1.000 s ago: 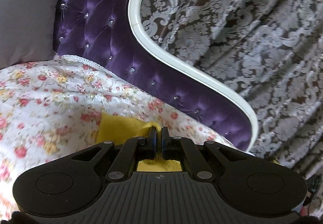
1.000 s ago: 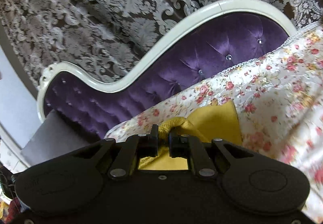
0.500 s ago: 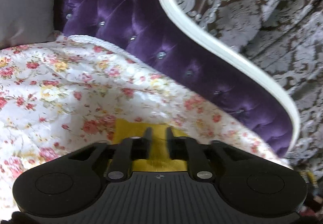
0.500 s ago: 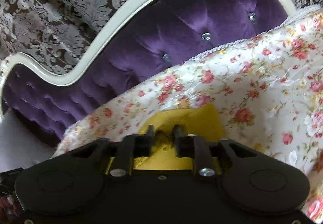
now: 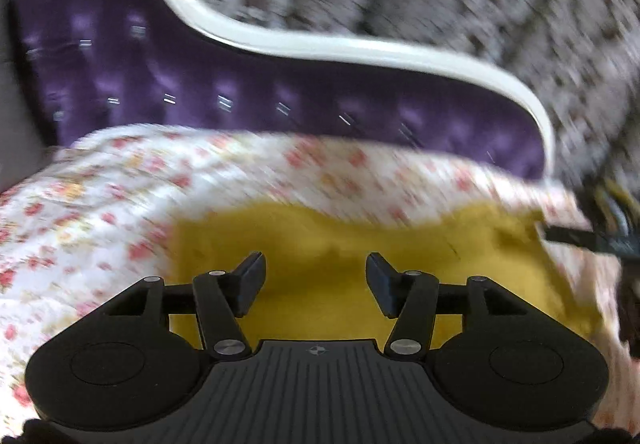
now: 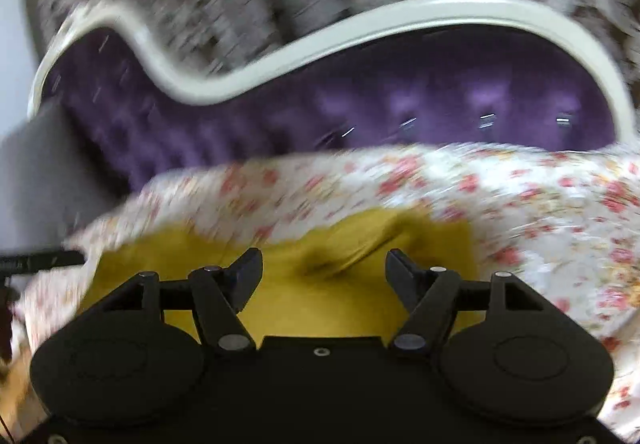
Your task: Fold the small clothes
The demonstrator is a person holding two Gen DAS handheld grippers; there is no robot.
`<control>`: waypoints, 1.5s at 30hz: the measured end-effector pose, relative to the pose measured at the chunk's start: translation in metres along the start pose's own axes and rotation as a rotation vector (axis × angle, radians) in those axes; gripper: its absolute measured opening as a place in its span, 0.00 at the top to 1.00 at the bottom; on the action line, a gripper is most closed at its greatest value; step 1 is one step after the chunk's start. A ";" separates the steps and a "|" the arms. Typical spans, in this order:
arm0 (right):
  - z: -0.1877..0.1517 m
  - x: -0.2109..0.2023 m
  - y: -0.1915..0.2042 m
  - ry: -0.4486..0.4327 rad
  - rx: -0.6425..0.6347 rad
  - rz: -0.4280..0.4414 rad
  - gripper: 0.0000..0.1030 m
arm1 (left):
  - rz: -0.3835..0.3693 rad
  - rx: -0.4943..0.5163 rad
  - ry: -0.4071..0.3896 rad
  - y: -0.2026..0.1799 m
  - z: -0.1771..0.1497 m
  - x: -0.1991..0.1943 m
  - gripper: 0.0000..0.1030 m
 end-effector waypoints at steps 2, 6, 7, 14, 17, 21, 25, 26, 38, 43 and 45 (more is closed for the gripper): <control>-0.008 0.014 0.016 0.051 -0.064 0.022 0.30 | -0.035 0.048 0.039 -0.012 -0.009 0.011 0.48; -0.016 0.047 0.025 0.123 -0.124 0.030 0.32 | -0.042 0.100 0.094 -0.015 -0.015 0.042 0.48; -0.014 0.058 0.023 0.134 -0.129 0.022 0.32 | -0.033 0.109 0.103 -0.013 -0.014 0.052 0.48; 0.014 0.094 -0.001 0.113 -0.064 -0.032 0.32 | 0.118 -0.002 0.056 0.028 0.026 0.100 0.48; 0.029 0.088 -0.012 0.069 -0.034 -0.063 0.32 | 0.146 -0.034 0.011 0.037 0.047 0.094 0.48; 0.036 0.057 -0.023 0.047 -0.017 -0.062 0.32 | 0.091 0.019 0.004 0.026 0.050 0.062 0.45; 0.017 0.016 -0.030 0.090 -0.016 -0.064 0.32 | -0.008 0.085 0.100 0.008 0.019 0.035 0.42; 0.007 0.008 -0.030 0.117 -0.022 -0.064 0.32 | -0.026 0.098 0.139 0.004 0.005 0.030 0.42; -0.055 -0.069 -0.021 0.216 -0.087 -0.121 0.34 | -0.053 0.201 0.251 -0.013 -0.068 -0.036 0.39; -0.037 -0.083 -0.009 0.089 -0.093 -0.142 0.34 | -0.055 0.100 0.158 -0.022 -0.045 -0.046 0.39; -0.035 -0.082 -0.005 0.055 -0.080 -0.140 0.32 | -0.056 0.093 0.129 -0.037 -0.040 -0.042 0.39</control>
Point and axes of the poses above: each gripper's, at about its wrist camera, not at the fingertips, and x roughly the way its jaws point, y to its left, z to its top, the point moved 1 cm from there along x, roughly the way its jaws point, and after that the axes turned 12 degrees about -y, right-handed, at the moved point
